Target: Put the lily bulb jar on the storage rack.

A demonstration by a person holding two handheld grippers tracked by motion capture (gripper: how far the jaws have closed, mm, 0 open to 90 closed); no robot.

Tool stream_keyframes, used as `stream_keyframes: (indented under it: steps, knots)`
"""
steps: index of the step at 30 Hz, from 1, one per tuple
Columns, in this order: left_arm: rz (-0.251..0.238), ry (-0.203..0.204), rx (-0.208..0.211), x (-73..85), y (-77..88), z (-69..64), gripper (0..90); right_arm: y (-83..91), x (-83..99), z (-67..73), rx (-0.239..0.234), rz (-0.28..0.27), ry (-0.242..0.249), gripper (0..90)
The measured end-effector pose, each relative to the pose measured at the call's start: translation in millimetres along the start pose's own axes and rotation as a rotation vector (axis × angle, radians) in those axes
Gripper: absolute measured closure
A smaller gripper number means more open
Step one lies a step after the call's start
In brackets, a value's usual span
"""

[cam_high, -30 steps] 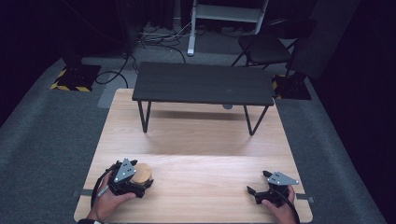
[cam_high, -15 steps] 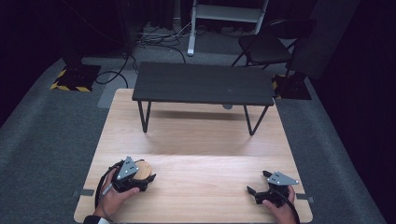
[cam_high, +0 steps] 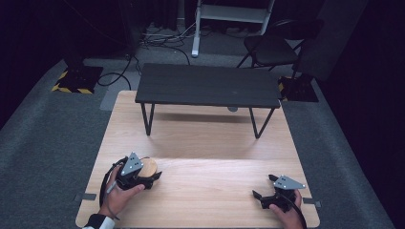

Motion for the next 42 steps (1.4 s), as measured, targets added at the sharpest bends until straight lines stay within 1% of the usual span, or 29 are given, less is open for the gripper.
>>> stream_keyframes:
  steps: [4, 7, 8, 11, 13, 16, 19, 22, 25, 29, 32, 35, 38, 41, 42]
  knots:
    - [0.004, -0.025, 0.016, -30.2, -1.1, 3.3, 25.6, 0.0, 0.0, 0.0, 0.000, 0.000, 0.000, 0.0]
    - [0.012, -0.049, 0.034, -56.9, -4.5, 5.5, 25.6, 0.0, 0.0, 0.0, 0.000, 0.000, 0.000, 0.0]
    - [0.018, -0.061, 0.037, -66.5, -6.3, 5.4, 25.6, 0.0, 0.0, 0.0, 0.000, 0.000, 0.000, 0.0]
    - [0.013, -0.078, 0.055, -93.9, -11.5, 6.7, 25.6, 0.0, 0.0, 0.0, 0.000, 0.000, 0.000, 0.0]
    - [0.007, -0.086, 0.070, -112.0, -15.2, 8.0, 25.6, 0.0, 0.0, 0.0, 0.000, 0.000, 0.000, 0.0]
    - [0.014, -0.095, 0.087, -141.0, -21.1, 8.7, 25.6, 0.0, 0.0, 0.0, 0.000, 0.000, 0.000, 0.0]
    - [0.017, -0.117, 0.101, -166.9, -27.9, 9.2, 25.7, 0.0, 0.0, -0.1, 0.000, 0.000, 0.000, 0.0]
    - [0.004, -0.124, 0.119, -189.8, -34.5, 11.6, 25.6, 0.0, 0.0, -0.1, 0.000, 0.000, -0.001, 0.0]
    - [-0.017, -0.132, 0.132, -210.5, -40.5, 15.0, 25.6, 0.0, 0.0, -0.1, 0.000, 0.000, -0.001, 0.0]
    - [-0.040, -0.135, 0.146, -233.4, -50.8, 22.2, 25.6, 0.0, 0.0, -0.1, 0.000, 0.001, -0.001, 0.0]
    - [-0.029, -0.151, 0.151, -248.8, -61.4, 26.1, 25.6, 0.0, 0.0, -0.1, -0.001, 0.001, -0.001, 0.0]
    - [-0.024, -0.151, 0.153, -261.9, -73.8, 31.1, 25.6, 0.0, 0.0, -0.1, -0.001, 0.001, -0.001, 0.0]
    - [-0.035, -0.152, 0.166, -274.0, -86.1, 36.6, 25.6, 0.0, 0.0, -0.1, -0.001, 0.000, -0.001, 0.0]
    - [-0.030, -0.157, 0.171, -287.3, -100.3, 41.7, 25.6, 0.0, 0.0, -0.1, -0.001, 0.000, -0.001, 0.0]
    - [-0.022, -0.163, 0.169, -292.2, -104.9, 43.0, 25.6, 0.0, 0.1, -0.2, 0.000, 0.000, 0.000, 0.0]
Point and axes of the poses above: each handheld gripper's, and its own axes: y roughly backward along the jaws, x roughly out of its underside, z roughly to its left, the point moved 6 cm from there along -y, roughly forward along the jaws, and after that the axes turned 13 degrees about x, right-handed, at the moved point
